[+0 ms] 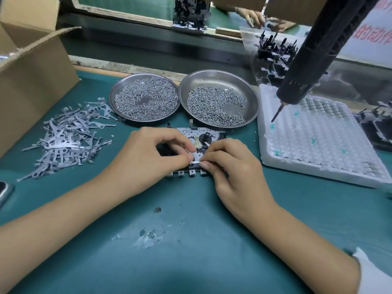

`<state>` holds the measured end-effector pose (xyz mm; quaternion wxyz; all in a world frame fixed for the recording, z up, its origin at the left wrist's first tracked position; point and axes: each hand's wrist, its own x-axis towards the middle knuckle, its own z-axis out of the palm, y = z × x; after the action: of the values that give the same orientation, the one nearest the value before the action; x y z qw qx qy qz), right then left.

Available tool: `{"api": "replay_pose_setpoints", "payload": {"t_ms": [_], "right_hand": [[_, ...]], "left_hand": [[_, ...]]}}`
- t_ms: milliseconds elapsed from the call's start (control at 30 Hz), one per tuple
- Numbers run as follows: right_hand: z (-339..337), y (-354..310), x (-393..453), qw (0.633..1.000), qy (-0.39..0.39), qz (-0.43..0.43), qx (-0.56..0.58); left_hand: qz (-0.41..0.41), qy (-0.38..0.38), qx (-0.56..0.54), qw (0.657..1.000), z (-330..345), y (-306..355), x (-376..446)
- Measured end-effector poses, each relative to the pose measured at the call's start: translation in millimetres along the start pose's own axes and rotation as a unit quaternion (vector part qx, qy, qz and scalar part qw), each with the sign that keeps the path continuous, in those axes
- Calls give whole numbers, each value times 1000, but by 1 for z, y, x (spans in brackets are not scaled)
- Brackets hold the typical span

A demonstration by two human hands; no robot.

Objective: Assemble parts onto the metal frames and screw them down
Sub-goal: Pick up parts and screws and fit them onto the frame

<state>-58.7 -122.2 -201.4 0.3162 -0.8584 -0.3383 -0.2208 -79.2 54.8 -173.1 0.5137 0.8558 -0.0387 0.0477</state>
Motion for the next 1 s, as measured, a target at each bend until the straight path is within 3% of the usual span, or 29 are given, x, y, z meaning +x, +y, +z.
{"api": "replay_pose_setpoints", "payload": {"t_ms": [233, 533, 600, 667, 733, 833, 900, 1000], "right_hand": [[-10, 4, 4, 971, 18, 142, 191], [-10, 3, 6, 956, 50, 179, 225], [-11, 3, 6, 952, 62, 188, 234], [-10, 3, 7, 947, 71, 196, 244], [-10, 3, 7, 945, 76, 197, 249], [-10, 4, 6, 945, 72, 197, 250], [-10, 4, 6, 944, 69, 199, 254], [-10, 4, 6, 944, 70, 196, 255]], "left_hand": [[16, -28, -11, 999, -5, 1, 2], [52, -31, 12, 998, -7, -1, 4], [72, 17, 23, 997, -11, -4, 9], [91, 121, 82, 985, -20, -8, 21], [73, 180, 193, 962, -32, -14, 39], [-21, 95, 332, 938, -43, -22, 65], [-60, 81, 328, 939, -42, -23, 75], [-65, 138, 310, 938, -38, -22, 77]]}}
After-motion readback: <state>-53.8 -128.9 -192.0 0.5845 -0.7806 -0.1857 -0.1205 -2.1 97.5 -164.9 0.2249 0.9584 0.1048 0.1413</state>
